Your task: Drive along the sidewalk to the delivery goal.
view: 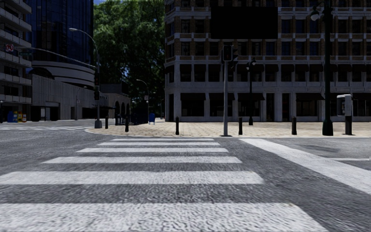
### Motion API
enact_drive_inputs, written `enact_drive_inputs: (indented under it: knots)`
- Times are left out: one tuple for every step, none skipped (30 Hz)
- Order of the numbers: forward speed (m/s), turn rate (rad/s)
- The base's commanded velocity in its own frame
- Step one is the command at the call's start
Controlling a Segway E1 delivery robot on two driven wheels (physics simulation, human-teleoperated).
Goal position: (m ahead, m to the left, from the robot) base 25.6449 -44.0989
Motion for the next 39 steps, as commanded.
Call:
enact_drive_inputs:
  knots:
    - [2.00,0.00]
    - [2.00,-0.03]
    - [2.00,-0.04]
    - [2.00,-0.04]
    - [2.00,-0.04]
    - [2.00,-0.04]
    - [2.00,-0.04]
    - [2.00,-0.05]
    - [2.00,-0.05]
    - [2.00,-0.09]
    - [2.00,-0.10]
    - [2.00,-0.11]
    - [2.00,-0.11]
    - [2.00,-0.11]
    - [2.00,-0.11]
    - [2.00,-0.14]
    - [2.00,-0.16]
    - [2.00,-0.16]
    - [2.00,-0.16]
    - [2.00,-0.18]
    - [2.00,-0.21]
    - [2.00,-0.24]
    - [2.00,-0.24]
    - [2.00,-0.25]
    - [2.00,-0.26]
    - [2.00,-0.26]
    - [2.00,-0.26]
    - [2.00,-0.26]
    - [2.00,-0.26]
    - [2.00,-0.26]
    - [2.00,-0.26]
    - [2.00,-0.26]
    - [2.00,-0.26]
    - [2.00,-0.26]
    - [2.00,-0.18]
    - [2.00,-0.15]
    - [2.00,-0.09]
    - [2.00,-0.09]
    - [2.00,0.00]
